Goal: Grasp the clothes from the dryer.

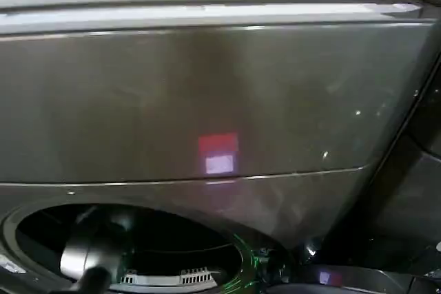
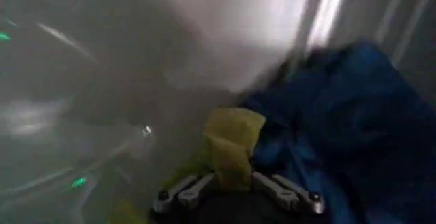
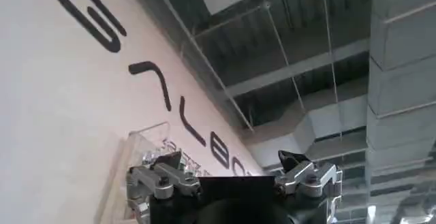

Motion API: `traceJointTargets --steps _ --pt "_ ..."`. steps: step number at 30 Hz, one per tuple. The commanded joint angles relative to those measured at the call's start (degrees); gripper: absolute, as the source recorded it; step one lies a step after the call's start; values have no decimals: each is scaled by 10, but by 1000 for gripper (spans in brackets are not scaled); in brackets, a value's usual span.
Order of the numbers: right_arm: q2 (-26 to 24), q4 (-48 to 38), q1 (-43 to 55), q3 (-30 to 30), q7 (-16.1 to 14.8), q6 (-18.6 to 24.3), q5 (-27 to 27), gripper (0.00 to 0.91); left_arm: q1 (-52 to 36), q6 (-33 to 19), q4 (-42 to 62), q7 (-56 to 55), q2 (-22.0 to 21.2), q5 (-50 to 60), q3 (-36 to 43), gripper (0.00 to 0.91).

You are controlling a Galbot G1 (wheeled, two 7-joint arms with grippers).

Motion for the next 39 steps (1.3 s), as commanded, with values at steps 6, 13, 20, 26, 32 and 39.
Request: traceJointTargets --steps 6,13,20,26,32,39 --pt "-4 4 4 -3 -14 -3 -27 907 203 -148 -270 -184 -20 -222 -42 0" --pt "-3 6 4 0 -27 5 -47 907 276 -195 -336 -255 -49 -231 -51 0" --pt "-4 5 10 -2 -17 -8 -42 907 325 -210 -384 -265 -63 -220 -61 0" --pt "-6 1 8 -6 -15 6 -42 907 333 -210 -396 -265 -67 -218 -60 0" --pt "-4 0 10 -7 -17 7 -42 907 329 -208 -393 -265 -67 -219 -60 0" --pt "-4 8 18 -10 -29 5 -43 907 324 -206 -393 -262 -66 -220 -61 0"
